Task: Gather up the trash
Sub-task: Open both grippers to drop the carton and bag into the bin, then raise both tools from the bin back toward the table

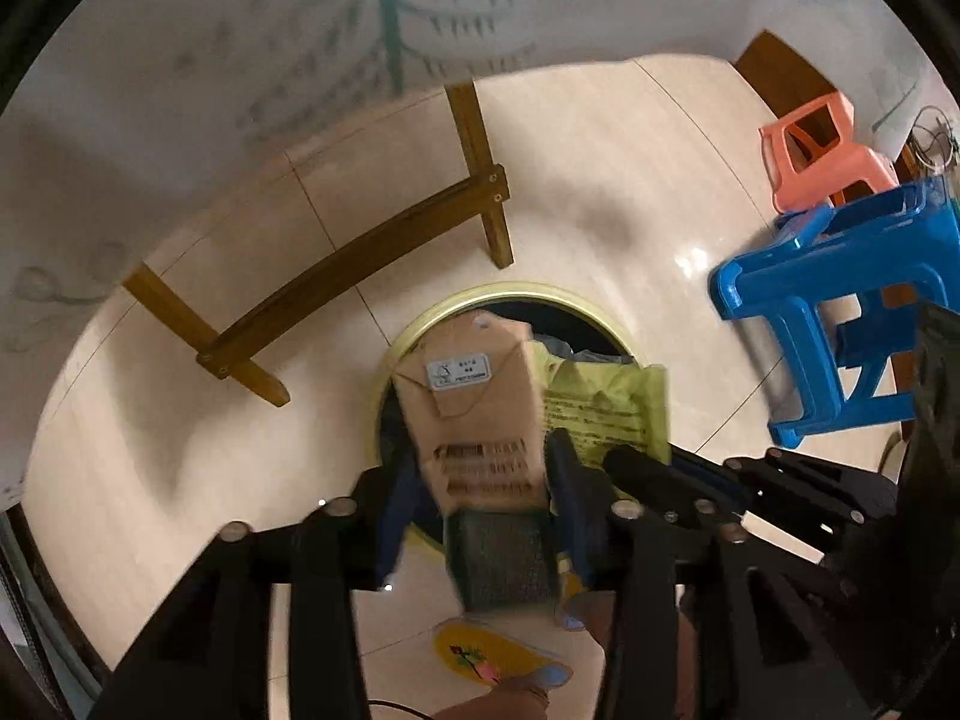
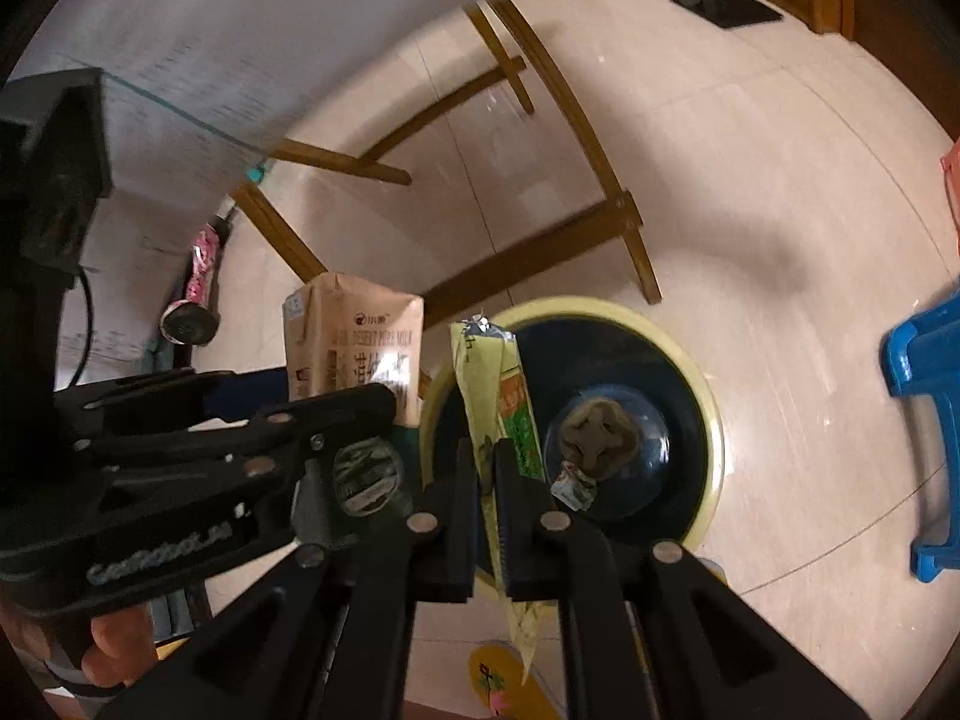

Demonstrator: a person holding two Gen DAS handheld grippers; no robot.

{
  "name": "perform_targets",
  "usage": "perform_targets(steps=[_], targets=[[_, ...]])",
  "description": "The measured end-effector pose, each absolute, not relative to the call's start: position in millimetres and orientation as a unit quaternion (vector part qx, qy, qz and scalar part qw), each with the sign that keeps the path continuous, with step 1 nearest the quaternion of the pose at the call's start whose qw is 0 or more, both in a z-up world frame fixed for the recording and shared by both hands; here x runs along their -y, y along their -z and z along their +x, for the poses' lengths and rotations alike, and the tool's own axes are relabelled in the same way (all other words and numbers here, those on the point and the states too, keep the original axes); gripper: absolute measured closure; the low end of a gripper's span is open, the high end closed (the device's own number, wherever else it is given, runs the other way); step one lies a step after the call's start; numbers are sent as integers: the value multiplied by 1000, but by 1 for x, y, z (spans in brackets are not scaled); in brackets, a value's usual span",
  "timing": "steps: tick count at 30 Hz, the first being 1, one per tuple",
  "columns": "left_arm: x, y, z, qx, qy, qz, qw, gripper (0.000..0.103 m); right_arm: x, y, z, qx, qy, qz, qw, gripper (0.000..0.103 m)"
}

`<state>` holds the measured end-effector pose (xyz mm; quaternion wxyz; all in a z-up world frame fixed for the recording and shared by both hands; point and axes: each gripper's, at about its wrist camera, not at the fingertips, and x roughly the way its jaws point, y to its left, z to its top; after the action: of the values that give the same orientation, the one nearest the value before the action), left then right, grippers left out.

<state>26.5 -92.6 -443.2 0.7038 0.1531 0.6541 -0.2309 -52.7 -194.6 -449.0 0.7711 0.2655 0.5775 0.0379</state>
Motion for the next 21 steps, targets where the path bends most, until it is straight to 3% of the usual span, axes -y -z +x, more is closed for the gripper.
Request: perform_targets(steps=[1, 3, 5, 14, 21], targets=[[92, 445, 26, -653, 232, 154, 705, 42, 194, 453, -53, -583, -36, 265, 767, 90], [93, 448, 25, -652, 229, 162, 704, 29, 194, 458, -54, -590, -30, 258, 764, 65], [91, 448, 25, -649, 224, 170, 707, 28, 192, 456, -57, -591, -35, 255, 765, 48], [72, 423, 25, -640, 194, 153, 728, 23, 191, 434, -58, -585, -30, 226, 779, 48], [51, 369, 7, -642, 188, 128, 732, 23, 194, 385, -72, -598, -13, 199, 776, 48]])
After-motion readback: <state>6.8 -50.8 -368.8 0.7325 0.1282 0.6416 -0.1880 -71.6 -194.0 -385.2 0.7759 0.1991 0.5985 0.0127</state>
